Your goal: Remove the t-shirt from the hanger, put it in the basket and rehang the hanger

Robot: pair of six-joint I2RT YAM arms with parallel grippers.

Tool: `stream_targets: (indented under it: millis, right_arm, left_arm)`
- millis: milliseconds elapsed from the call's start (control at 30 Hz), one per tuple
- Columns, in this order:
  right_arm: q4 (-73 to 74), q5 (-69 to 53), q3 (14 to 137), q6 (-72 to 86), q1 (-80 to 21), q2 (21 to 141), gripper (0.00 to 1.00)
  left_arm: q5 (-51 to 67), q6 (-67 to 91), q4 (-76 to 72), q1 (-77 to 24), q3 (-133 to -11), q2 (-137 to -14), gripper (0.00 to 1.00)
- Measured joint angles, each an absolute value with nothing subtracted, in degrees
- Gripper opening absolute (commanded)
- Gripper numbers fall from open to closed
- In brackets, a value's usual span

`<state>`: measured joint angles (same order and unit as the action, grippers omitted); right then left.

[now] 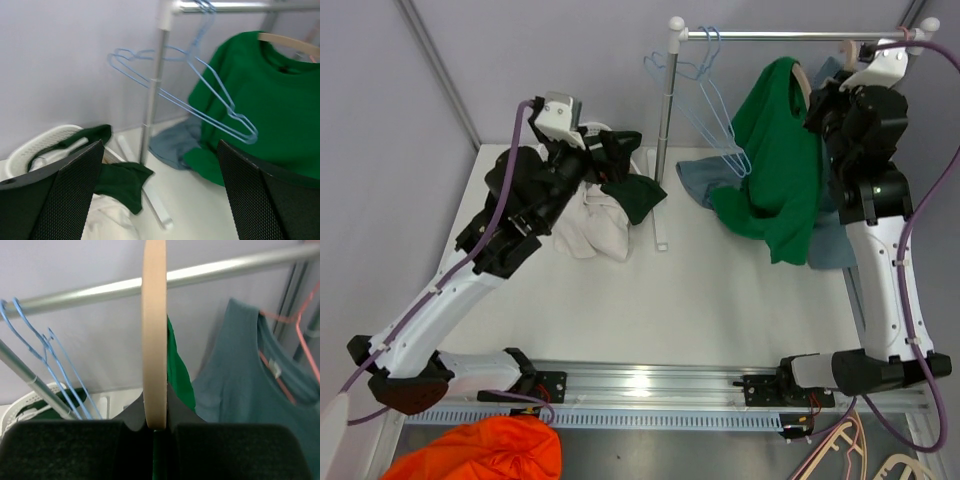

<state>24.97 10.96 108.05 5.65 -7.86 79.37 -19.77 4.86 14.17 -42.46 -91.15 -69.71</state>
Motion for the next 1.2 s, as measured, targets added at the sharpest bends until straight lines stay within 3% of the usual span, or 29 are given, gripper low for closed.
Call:
stream_targets:
  millis: [233, 467, 700, 1200]
  right_arm:
    - [29.9, 23.0, 94.1, 13.9, -12.7, 70.5, 0.0]
    - [36.3, 35.7, 92.1, 20.3, -16.3, 66.9, 0.0]
    - [42.3, 41.2, 92.4, 24.1, -19.0, 68.1, 0.0]
    - [43.0, 42.2, 91.8, 24.8, -23.0, 68.3, 0.0]
  left_arm:
    - [-19.9, 2.9, 13.3, -58.4, -82.0, -63.5, 0.99]
    - [-19.0, 0.0, 8.4, -76.6, -70.3, -58.7, 0.99]
    - [-16.2, -0.1, 1.5, -81.6, -61.2, -61.6, 1.0]
    - [-13.3, -0.1, -2.1, -82.1, -68.9, -76.0, 0.99]
